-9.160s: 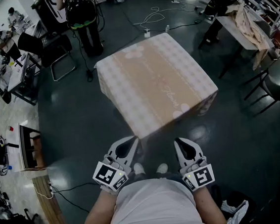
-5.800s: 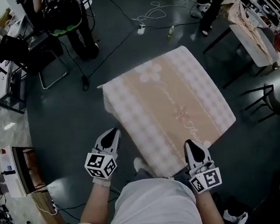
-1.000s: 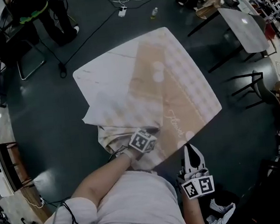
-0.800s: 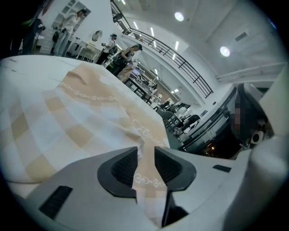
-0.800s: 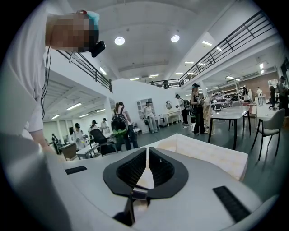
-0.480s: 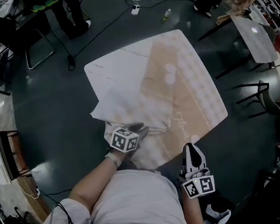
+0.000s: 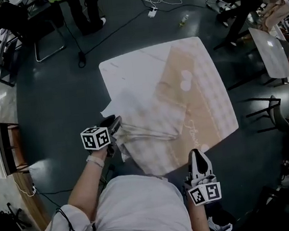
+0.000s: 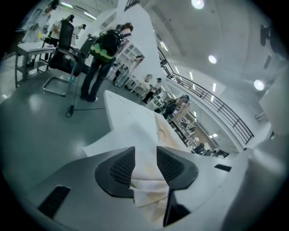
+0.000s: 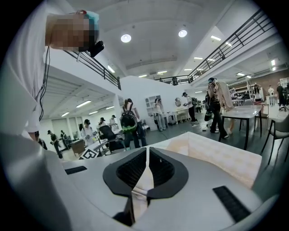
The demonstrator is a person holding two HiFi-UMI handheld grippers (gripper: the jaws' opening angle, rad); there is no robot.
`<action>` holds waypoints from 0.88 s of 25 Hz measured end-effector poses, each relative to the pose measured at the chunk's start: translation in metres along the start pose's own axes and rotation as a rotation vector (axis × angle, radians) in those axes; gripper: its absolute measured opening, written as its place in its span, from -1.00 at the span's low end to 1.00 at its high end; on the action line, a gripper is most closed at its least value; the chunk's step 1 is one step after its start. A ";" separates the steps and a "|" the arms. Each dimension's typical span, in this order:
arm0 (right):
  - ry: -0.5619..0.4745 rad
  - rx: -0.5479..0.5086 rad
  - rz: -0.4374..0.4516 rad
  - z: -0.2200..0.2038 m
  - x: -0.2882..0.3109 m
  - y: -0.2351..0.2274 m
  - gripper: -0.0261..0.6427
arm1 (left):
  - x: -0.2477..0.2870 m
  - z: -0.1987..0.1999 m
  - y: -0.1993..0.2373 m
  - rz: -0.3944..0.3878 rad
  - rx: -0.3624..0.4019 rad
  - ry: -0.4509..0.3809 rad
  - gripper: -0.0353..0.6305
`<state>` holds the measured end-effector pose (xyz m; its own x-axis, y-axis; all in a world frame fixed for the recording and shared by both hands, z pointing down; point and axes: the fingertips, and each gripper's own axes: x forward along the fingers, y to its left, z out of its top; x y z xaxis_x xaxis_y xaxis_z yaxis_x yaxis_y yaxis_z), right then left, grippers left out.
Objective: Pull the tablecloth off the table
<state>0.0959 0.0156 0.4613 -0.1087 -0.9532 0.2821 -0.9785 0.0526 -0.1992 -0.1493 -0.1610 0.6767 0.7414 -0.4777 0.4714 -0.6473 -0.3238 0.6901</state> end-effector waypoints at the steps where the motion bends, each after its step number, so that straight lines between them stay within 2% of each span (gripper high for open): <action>1: 0.002 -0.002 0.004 0.000 0.001 0.003 -0.82 | -0.008 0.003 0.013 0.026 -0.017 -0.017 -0.50; 5: 0.017 -0.009 0.019 -0.002 0.006 0.010 -0.82 | -0.032 0.000 0.058 0.106 -0.094 -0.056 -0.41; 8: 0.025 -0.022 0.032 -0.001 0.009 0.017 -0.82 | -0.038 -0.008 0.081 0.134 -0.138 -0.078 -0.30; 11: 0.029 -0.030 0.035 0.000 0.011 0.020 -0.82 | -0.031 -0.018 0.092 0.112 -0.214 -0.081 -0.24; 15: 0.038 -0.046 0.033 0.000 0.011 0.024 -0.82 | -0.016 -0.024 0.090 0.061 -0.251 -0.076 -0.24; 19: 0.046 -0.060 0.020 0.002 0.008 0.025 -0.82 | -0.001 -0.021 0.083 -0.009 -0.321 -0.103 -0.22; 22: 0.049 -0.063 0.011 0.002 0.005 0.023 -0.82 | 0.012 -0.025 0.085 -0.023 -0.355 -0.087 -0.21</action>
<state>0.0727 0.0114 0.4564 -0.1259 -0.9369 0.3262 -0.9863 0.0828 -0.1430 -0.1909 -0.1734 0.7545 0.7270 -0.5464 0.4158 -0.5176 -0.0382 0.8548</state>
